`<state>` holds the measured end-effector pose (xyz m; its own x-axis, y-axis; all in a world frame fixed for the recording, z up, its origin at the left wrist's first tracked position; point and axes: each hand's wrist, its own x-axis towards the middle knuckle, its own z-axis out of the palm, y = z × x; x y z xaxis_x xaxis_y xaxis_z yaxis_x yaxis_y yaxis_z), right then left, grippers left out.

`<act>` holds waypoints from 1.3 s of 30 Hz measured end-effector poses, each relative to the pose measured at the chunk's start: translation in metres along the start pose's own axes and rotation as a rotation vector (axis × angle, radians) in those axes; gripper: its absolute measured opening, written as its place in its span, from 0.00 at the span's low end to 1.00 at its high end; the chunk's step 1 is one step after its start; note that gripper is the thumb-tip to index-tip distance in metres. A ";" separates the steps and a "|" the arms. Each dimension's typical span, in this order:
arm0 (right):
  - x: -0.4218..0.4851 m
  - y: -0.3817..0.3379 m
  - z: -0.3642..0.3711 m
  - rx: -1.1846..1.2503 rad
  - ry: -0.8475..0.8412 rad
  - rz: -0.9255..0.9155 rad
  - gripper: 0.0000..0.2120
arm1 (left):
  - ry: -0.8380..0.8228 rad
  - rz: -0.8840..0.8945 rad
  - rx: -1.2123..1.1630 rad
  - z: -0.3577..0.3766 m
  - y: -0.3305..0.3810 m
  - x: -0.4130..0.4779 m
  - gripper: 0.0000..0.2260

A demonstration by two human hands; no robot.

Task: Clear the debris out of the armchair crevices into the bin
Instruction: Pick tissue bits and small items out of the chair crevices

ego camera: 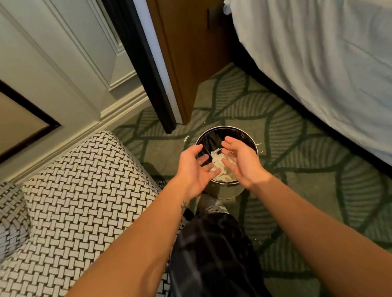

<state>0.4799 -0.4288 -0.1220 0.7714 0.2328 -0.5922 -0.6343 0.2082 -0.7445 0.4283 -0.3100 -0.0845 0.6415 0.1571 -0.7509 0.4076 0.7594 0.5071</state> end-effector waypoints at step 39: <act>-0.328 0.188 0.370 -0.639 -1.107 0.064 0.16 | 0.243 0.557 -0.406 -0.418 0.049 -0.381 0.25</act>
<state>0.0892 -0.1147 0.0462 0.0921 0.9524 -0.2905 -0.2945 -0.2526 -0.9217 -0.0685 -0.0686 0.0497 0.5015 0.6884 -0.5241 -0.2403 0.6927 0.6800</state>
